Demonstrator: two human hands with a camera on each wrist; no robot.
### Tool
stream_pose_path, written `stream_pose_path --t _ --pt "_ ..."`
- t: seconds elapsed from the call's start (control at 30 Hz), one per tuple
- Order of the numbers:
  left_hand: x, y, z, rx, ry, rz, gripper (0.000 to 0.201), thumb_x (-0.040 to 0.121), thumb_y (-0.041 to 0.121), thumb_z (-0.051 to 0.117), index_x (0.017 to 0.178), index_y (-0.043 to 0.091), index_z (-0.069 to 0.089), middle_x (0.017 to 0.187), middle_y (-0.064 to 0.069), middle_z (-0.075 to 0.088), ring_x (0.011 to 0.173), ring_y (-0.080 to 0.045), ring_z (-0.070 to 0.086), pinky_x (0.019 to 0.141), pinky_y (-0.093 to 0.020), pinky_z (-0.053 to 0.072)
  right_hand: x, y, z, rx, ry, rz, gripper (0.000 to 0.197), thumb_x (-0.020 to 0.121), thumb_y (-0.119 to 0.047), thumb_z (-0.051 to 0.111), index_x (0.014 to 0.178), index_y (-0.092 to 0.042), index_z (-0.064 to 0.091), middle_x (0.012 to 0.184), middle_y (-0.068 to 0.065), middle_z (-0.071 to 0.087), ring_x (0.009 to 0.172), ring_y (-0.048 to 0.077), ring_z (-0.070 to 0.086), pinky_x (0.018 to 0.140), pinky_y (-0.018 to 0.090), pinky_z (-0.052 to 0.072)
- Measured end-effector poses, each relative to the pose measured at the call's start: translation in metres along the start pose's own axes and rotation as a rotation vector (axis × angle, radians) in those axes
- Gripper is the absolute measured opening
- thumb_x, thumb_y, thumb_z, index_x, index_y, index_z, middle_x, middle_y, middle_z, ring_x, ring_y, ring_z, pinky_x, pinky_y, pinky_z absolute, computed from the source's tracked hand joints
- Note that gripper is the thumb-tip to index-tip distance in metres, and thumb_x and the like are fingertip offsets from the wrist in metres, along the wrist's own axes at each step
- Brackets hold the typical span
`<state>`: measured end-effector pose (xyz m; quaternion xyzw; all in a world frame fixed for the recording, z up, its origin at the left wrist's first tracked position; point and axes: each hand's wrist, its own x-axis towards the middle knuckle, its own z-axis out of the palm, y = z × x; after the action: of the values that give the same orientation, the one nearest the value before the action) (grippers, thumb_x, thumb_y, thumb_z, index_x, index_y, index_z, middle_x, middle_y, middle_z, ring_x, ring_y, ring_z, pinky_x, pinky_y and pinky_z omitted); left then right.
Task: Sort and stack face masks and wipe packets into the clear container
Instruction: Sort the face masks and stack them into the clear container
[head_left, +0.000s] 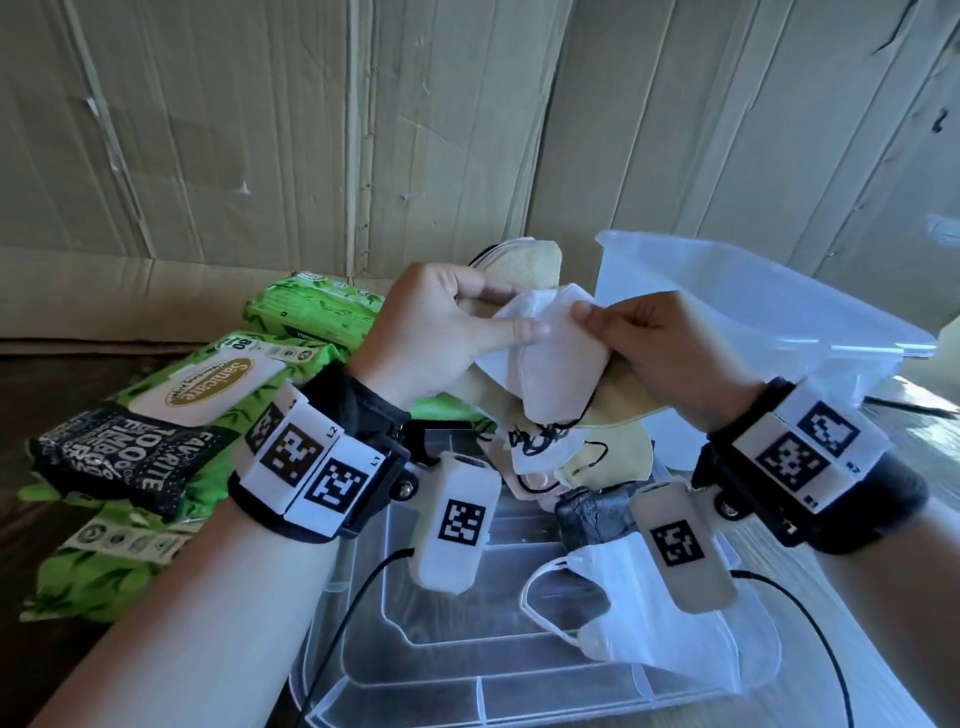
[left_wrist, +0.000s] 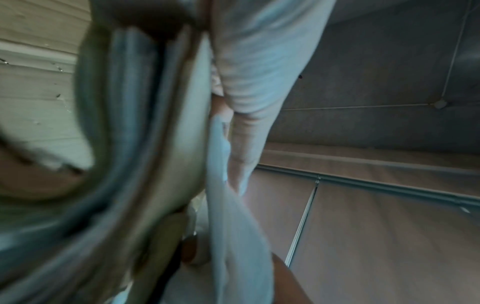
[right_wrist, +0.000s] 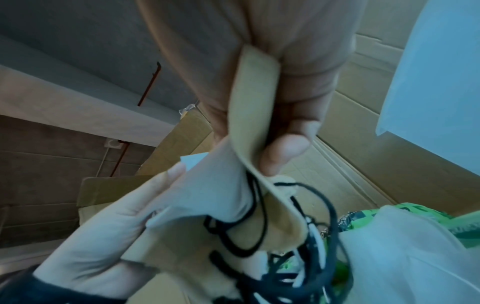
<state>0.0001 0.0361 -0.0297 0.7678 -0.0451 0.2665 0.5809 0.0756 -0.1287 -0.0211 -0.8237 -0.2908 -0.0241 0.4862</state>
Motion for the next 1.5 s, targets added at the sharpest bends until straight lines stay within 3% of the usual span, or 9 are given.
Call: stream_pose_path --t 0.27,0.43,0.6,1.0,1.07,1.2,1.3,1.37,1.5 --pt "0.000 -0.007 0.013 0.086 0.125 0.107 0.031 0.063 0.012 0.085 0.078 0.031 0.065 0.082 0.017 0.067 0.077 0.007 0.059 0.077 -0.009 0.044 0.000 0.002 -0.002 -0.073 0.095 0.026 0.051 0.073 -0.040 0.072 0.046 -0.008 0.044 0.037 -0.010 0.034 0.040 0.008 0.031 0.042 0.019 0.026" --pt "0.007 -0.018 0.002 0.110 0.192 0.132 0.046 0.068 0.006 0.079 0.101 0.029 0.057 0.108 0.015 0.061 0.106 -0.008 0.057 0.098 -0.025 0.041 -0.004 0.006 -0.013 0.005 0.043 0.021 0.010 0.073 -0.009 0.075 0.080 -0.014 0.070 0.066 0.013 0.059 0.061 0.019 0.050 0.060 0.029 0.043" --pt "0.009 -0.018 -0.003 0.118 0.178 0.133 0.030 0.077 0.002 0.072 0.089 0.029 0.065 0.095 0.013 0.064 0.089 0.018 0.055 0.086 -0.003 0.037 0.000 0.013 -0.028 0.029 0.204 0.011 0.057 0.070 0.000 0.074 0.118 -0.025 0.058 0.058 0.008 0.051 0.056 0.019 0.045 0.054 0.023 0.038" --pt "0.011 -0.025 -0.007 0.231 0.196 -0.030 0.018 0.082 0.004 0.066 0.092 0.015 0.076 0.097 -0.002 0.073 0.090 -0.010 0.064 0.083 -0.025 0.052 0.008 0.000 -0.052 0.189 0.463 -0.084 0.029 0.072 0.000 0.066 0.092 -0.020 0.062 0.068 -0.001 0.058 0.060 0.015 0.053 0.060 0.026 0.041" --pt "0.009 -0.025 -0.003 0.302 0.185 -0.005 0.018 0.082 0.006 0.066 0.093 0.017 0.075 0.094 -0.002 0.074 0.085 -0.006 0.062 0.076 -0.012 0.046 0.005 -0.005 -0.039 0.198 0.408 -0.129 0.027 0.073 -0.005 0.067 0.084 -0.028 0.059 0.069 -0.001 0.058 0.062 0.015 0.053 0.060 0.027 0.041" --pt "0.004 -0.019 0.007 0.197 0.118 -0.005 0.016 0.076 0.027 0.067 0.079 0.016 0.077 0.078 -0.006 0.074 0.071 -0.010 0.062 0.069 -0.022 0.051 -0.005 -0.008 -0.004 0.155 -0.055 -0.181 0.022 0.073 -0.025 0.061 0.095 -0.028 0.058 0.081 0.003 0.063 0.067 0.011 0.061 0.061 0.025 0.049" --pt "0.000 -0.012 0.007 0.127 0.100 0.018 0.051 0.074 0.047 0.065 0.047 0.004 0.057 0.045 -0.004 0.048 0.045 -0.011 0.041 0.048 -0.017 0.031 -0.007 -0.002 0.008 0.186 -0.301 -0.163 0.047 0.076 -0.063 0.051 0.110 -0.030 0.057 0.096 -0.002 0.065 0.083 0.013 0.064 0.073 0.027 0.049" --pt "-0.001 -0.009 0.005 0.077 0.060 -0.025 0.048 0.070 0.049 0.074 0.045 0.011 0.060 0.045 -0.005 0.057 0.042 -0.012 0.049 0.051 -0.019 0.041 -0.003 0.002 0.005 0.303 -0.345 -0.101 0.063 0.067 -0.077 0.051 0.114 -0.036 0.055 0.101 -0.001 0.065 0.088 0.022 0.065 0.076 0.028 0.048" --pt "0.002 -0.014 0.006 0.224 0.004 -0.037 0.029 0.074 0.021 0.078 0.060 -0.002 0.065 0.058 -0.006 0.050 0.058 -0.013 0.037 0.054 -0.026 0.028 -0.003 0.000 0.001 0.235 -0.267 -0.164 0.039 0.093 -0.012 0.050 0.122 -0.036 0.044 0.079 0.000 0.062 0.070 0.022 0.066 0.068 0.028 0.047"
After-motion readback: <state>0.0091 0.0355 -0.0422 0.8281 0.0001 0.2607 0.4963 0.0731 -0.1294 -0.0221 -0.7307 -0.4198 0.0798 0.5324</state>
